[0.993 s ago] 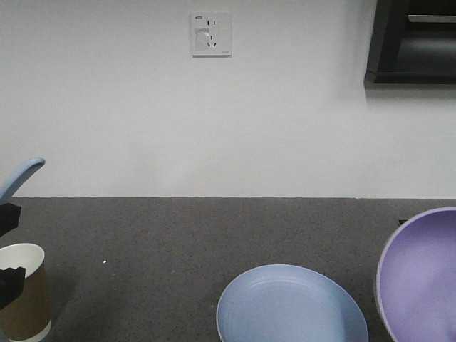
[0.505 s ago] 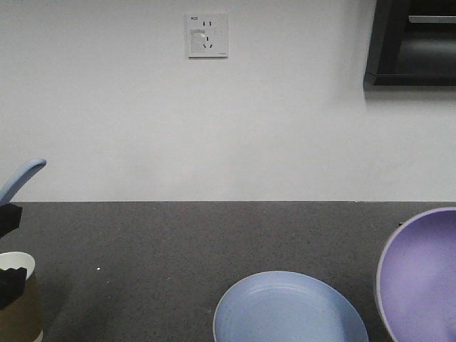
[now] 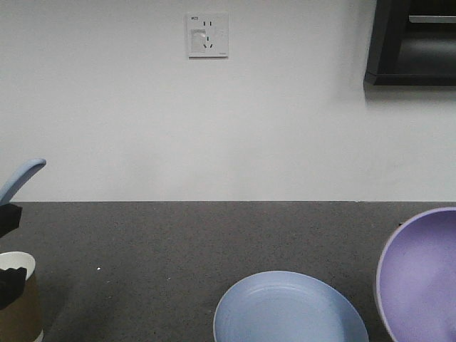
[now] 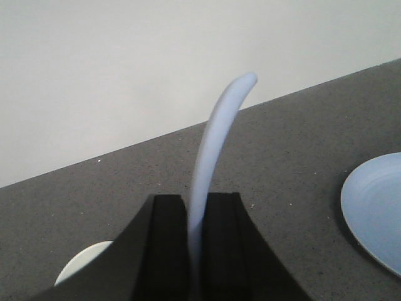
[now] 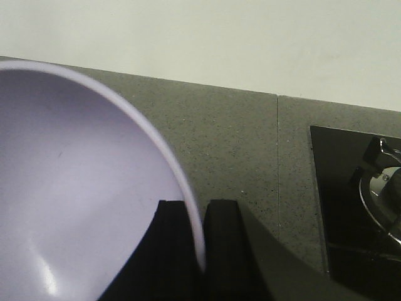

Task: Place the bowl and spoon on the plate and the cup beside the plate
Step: 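Lower the held bowl onto the pale blue plate with the right gripper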

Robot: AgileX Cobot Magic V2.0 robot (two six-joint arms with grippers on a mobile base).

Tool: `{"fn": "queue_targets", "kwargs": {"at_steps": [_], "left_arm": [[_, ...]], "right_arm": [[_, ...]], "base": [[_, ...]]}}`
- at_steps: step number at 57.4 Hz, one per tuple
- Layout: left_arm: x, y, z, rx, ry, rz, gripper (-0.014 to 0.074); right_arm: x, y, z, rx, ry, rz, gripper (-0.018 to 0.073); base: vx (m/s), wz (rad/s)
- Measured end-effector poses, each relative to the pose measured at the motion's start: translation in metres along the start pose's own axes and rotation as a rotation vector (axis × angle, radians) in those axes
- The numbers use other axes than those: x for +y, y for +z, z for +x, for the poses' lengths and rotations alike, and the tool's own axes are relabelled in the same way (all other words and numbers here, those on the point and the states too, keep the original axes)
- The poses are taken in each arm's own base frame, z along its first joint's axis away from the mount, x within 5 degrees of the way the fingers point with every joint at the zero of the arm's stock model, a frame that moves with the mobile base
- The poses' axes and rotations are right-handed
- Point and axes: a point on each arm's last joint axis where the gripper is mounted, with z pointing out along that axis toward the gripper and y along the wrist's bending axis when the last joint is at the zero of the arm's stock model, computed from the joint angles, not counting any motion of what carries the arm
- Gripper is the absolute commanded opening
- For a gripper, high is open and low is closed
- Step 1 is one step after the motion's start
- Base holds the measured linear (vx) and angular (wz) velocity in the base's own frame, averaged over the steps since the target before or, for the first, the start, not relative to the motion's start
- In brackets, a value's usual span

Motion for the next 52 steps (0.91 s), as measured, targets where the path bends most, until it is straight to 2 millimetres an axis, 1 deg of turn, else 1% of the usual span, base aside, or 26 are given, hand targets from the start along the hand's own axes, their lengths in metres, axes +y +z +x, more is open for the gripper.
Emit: {"fn": "queue_targets", "kwargs": {"at_steps": [13,19,23,29,33,39,44,52], "left_arm": [[0.0,0.0,0.0,0.0,0.0,0.0,0.0],[0.0,0.0,0.0,0.0,0.0,0.0,0.0],[0.0,0.0,0.0,0.0,0.0,0.0,0.0],[0.0,0.0,0.0,0.0,0.0,0.0,0.0],[0.0,0.0,0.0,0.0,0.0,0.0,0.0],[0.0,0.0,0.0,0.0,0.0,0.0,0.0],[0.0,0.0,0.0,0.0,0.0,0.0,0.0],[0.0,0.0,0.0,0.0,0.0,0.0,0.0]], "right_arm": [[0.0,0.0,0.0,-0.002,0.002,-0.003,-0.0012],[0.002,0.002,-0.002,-0.012,0.037,-0.025,-0.0012],[0.002,0.006,-0.005,-0.034,0.073,-0.039,-0.0012],[0.002,0.02,-0.015,-0.066,0.155,-0.071,-0.0012],[0.001,0.033,-0.025,-0.052,0.194,-0.098,-0.0012],[-0.001,0.061,-0.042,0.024,0.202,-0.15,-0.0012],[-0.005,0.093,-0.053,0.112,0.195,-0.187,-0.0012],[-0.009,0.141,-0.059,0.256,0.2,-0.238,-0.0012]], "base": [[0.0,0.0],[0.0,0.0],[0.0,0.0],[0.0,0.0],[0.0,0.0],[0.0,0.0],[0.0,0.0],[0.0,0.0]]}}
